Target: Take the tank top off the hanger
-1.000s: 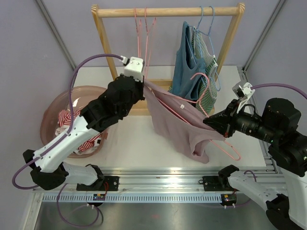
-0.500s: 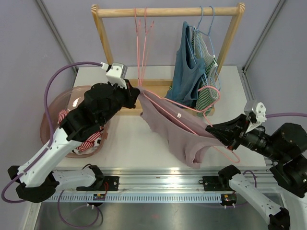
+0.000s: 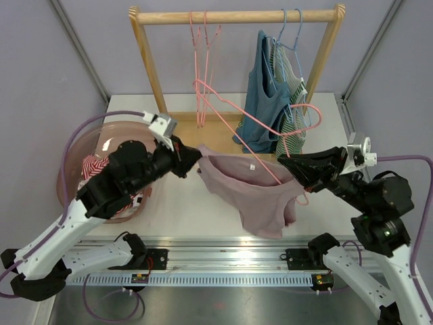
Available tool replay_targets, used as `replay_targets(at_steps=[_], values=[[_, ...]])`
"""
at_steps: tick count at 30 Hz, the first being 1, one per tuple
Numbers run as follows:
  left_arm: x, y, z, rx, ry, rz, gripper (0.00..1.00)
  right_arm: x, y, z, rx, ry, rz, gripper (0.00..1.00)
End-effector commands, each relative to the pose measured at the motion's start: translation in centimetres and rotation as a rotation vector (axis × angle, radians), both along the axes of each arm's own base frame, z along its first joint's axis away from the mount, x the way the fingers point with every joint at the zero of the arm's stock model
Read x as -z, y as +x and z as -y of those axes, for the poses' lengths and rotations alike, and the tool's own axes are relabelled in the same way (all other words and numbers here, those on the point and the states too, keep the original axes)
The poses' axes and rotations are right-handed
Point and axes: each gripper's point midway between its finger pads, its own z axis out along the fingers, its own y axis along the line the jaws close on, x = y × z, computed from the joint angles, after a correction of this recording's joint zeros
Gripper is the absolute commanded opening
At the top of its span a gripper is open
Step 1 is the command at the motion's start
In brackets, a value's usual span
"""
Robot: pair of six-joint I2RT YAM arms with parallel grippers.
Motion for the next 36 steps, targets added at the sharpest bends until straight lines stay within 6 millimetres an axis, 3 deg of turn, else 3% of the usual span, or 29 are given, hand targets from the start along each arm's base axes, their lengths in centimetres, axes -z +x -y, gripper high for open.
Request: replay_targets(at_steps=[1,2,3,4,5,6,7,10,11,12,14,15,16,18,19,20,21,22,23,24,25,26,27,28,29,30,34,35,36], values=[[1.6,-4.1,3.4,0.247,-0.06,0.04,0.0,-5.3,0.5,0.0,-0.043,0.311,0.122,0.0],[2.6,-5.2,4.2,0.293,-0.052,0.031,0.0,-6.6,0.5,0.2,-0.048,0.37,0.192,0.0],[5.6,-5.7,4.7,0.312,-0.017,-0.017,0.0,-5.5,2.0,0.2,-0.017,0.4,0.18,0.0],[6.4,-6.0,5.0,0.32,-0.019,-0.028,0.0,-5.5,2.5,0.6,-0.002,0.456,0.183,0.0],[7.8,-6.5,5.4,0.332,-0.003,-0.05,0.0,-7.4,2.5,2.5,0.05,0.595,0.266,0.0],[10.1,-6.6,5.4,0.325,0.022,-0.089,0.0,-5.6,3.8,2.8,0.082,0.636,0.248,0.0],[11.2,-6.4,5.3,0.295,0.036,-0.101,0.0,-5.5,4.4,3.3,0.109,0.679,0.257,0.0],[14.6,-4.0,2.5,0.072,0.125,-0.167,0.0,-5.5,7.3,3.2,0.251,0.543,0.17,0.0],[15.3,-3.2,1.3,-0.01,0.152,-0.182,0.0,-2.3,9.9,2.4,0.318,0.434,0.009,0.0],[16.8,-2.9,-0.5,-0.101,0.201,-0.235,0.0,-3.6,10.0,2.9,0.354,0.403,0.001,0.0],[17.1,-1.1,-3.8,-0.308,0.263,-0.23,0.0,-0.3,12.1,2.3,0.419,0.256,-0.133,0.0],[17.8,-0.8,-5.6,-0.391,0.32,-0.238,0.0,-1.0,12.3,2.6,0.443,0.223,-0.126,0.0],[17.3,-0.5,-6.1,-0.42,0.328,-0.235,0.0,0.9,13.5,2.3,0.468,0.163,-0.193,0.0],[17.9,-0.4,-7.1,-0.457,0.402,-0.254,0.0,0.4,14.5,2.8,0.524,0.141,-0.201,0.0],[17.1,0.1,-7.5,-0.494,0.399,-0.249,0.01,2.1,15.8,2.5,0.552,0.087,-0.263,0.0],[17.0,0.2,-7.8,-0.505,0.407,-0.253,0.04,2.2,16.4,2.4,0.566,0.069,-0.281,0.0],[16.8,0.3,-7.9,-0.501,0.417,-0.254,0.17,0.1,16.5,2.5,0.574,0.074,-0.265,0.0],[16.6,0.5,-8.1,-0.508,0.416,-0.255,0.24,1.8,18.0,1.9,0.591,0.016,-0.333,0.0],[15.9,0.5,-8.1,-0.503,0.404,-0.249,0.33,1.5,18.5,1.9,0.606,0.008,-0.343,0.0],[15.4,0.4,-8.2,-0.489,0.404,-0.24,0.47,-0.5,18.5,1.6,0.606,0.017,-0.32,0.0],[15.2,0.3,-8.3,-0.485,0.403,-0.236,0.82,0.2,19.7,1.1,0.633,-0.012,-0.341,0.0],[14.7,0.1,-8.6,-0.48,0.412,-0.23,0.98,-1.5,19.8,1.1,0.651,-0.011,-0.303,0.0],[14.4,0.0,-8.8,-0.472,0.415,-0.227,0.99,-1.1,20.4,-0.6,0.644,-0.044,-0.309,0.0],[14.1,-0.2,-9.0,-0.464,0.419,-0.222,0.99,-1.1,20.8,-0.7,0.682,-0.069,-0.31,0.0],[13.9,-0.4,-9.3,-0.454,0.441,-0.215,0.99,-3.1,20.6,-0.9,0.687,-0.052,-0.283,0.0],[13.7,-0.5,-9.7,-0.455,0.442,-0.208,0.99,-2.8,20.6,-2.2,0.672,-0.088,-0.278,0.0],[13.8,-0.9,-10.9,-0.465,0.444,-0.181,0.99,-3.6,19.6,-1.8,0.658,-0.028,-0.251,0.0],[13.8,-0.9,-11.0,-0.461,0.437,-0.174,0.99,-2.4,19.6,-1.7,0.66,-0.041,-0.263,0.0],[14.4,-1.0,-11.0,-0.454,0.443,-0.176,0.99,-3.1,18.6,-1.0,0.653,-0.009,-0.251,0.0]])
